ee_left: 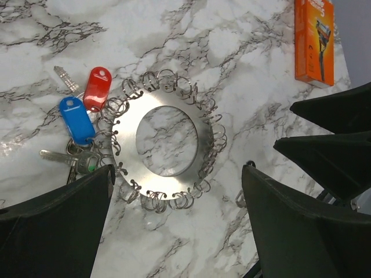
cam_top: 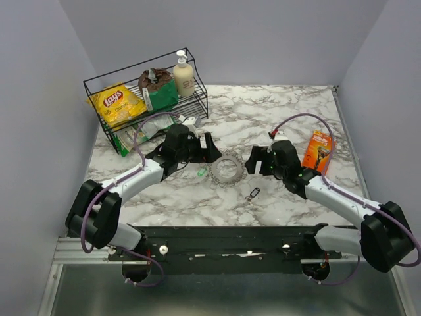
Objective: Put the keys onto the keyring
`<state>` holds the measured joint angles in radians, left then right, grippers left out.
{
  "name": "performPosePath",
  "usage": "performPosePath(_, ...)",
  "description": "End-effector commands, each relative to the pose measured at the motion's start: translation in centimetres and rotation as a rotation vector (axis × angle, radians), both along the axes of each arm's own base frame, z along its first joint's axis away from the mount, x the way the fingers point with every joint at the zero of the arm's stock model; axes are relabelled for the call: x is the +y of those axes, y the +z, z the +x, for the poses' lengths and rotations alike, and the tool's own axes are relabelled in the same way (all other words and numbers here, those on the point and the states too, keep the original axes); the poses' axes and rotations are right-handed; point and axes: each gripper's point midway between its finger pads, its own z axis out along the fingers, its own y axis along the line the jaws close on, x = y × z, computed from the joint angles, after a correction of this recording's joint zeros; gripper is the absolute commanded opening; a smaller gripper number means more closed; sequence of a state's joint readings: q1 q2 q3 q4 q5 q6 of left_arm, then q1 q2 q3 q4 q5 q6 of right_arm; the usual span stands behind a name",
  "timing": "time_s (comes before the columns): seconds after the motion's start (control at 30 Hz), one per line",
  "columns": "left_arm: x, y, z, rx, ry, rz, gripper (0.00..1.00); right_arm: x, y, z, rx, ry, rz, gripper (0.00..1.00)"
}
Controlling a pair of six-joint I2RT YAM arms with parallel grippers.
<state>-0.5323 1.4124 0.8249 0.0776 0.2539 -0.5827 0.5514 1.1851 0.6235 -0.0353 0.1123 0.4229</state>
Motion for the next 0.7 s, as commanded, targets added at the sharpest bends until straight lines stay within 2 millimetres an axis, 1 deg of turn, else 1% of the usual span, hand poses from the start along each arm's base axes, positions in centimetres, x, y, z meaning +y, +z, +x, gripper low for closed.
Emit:
performPosePath(0.0,1.3,-2.0,-0.8,0.065,0.003,0.108,0.97,2.1,0.0,0.1,-0.008,0.082,0.031,0.96)
performPosePath(0.03,1.2,-2.2,-1.2,0.067,-0.011,0.109,0.96,2.3,0.1,0.3,-0.009,0.085,0.033,0.96)
performPosePath(0.07,1.4,-2.7,-1.6,0.079,-0.018,0.115,0.95,2.5,0.0,0.3,-0.005,0.09,0.032,0.96)
performPosePath(0.1,1.3,-3.0,-2.0,0.086,-0.032,0.115,0.91,2.7,-0.4,0.3,0.01,0.095,0.029,0.96)
performPosePath(0.17,1.3,-4.1,-2.9,0.111,-0.053,0.13,0.87,3.0,-0.5,0.5,0.016,0.095,0.033,0.95)
performPosePath(0.2,1.4,-4.5,-3.2,0.125,-0.051,0.133,0.84,3.0,-0.8,0.4,0.028,0.093,0.033,0.95)
performPosePath(0.27,1.3,-5.3,-3.9,0.149,-0.061,0.127,0.77,3.1,-0.9,0.5,0.036,0.092,0.037,0.95)
performPosePath(0.3,1.1,-5.5,-4.2,0.156,-0.067,0.118,0.71,3.2,-0.8,0.5,0.038,0.092,0.044,0.95)
performPosePath(0.37,0.7,-6.0,-4.9,0.171,-0.08,0.083,0.68,3.3,-1.0,0.5,0.045,0.086,0.048,0.95)
performPosePath(0.4,0.4,-6.1,-5.1,0.169,-0.087,0.07,0.64,3.4,-1.0,0.6,0.046,0.092,0.05,0.95)
performPosePath(0.43,0.2,-6.3,-5.3,0.179,-0.088,0.058,0.63,3.5,-1.2,0.6,0.053,0.093,0.047,0.95)
performPosePath(0.53,-0.4,-6.9,-5.8,0.191,-0.108,0.046,0.6,3.7,-1.2,0.6,0.056,0.101,0.05,0.95)
performPosePath(0.57,-0.7,-7.0,-5.9,0.192,-0.119,0.042,0.57,3.7,-1.1,0.6,0.054,0.102,0.052,0.95)
performPosePath(0.6,-0.8,-7.1,-5.9,0.192,-0.122,0.042,0.52,3.8,-1.0,0.7,0.053,0.103,0.055,0.95)
performPosePath(0.67,-1.1,-7.5,-6.0,0.202,-0.128,0.047,0.5,3.8,-0.9,0.8,0.051,0.102,0.054,0.95)
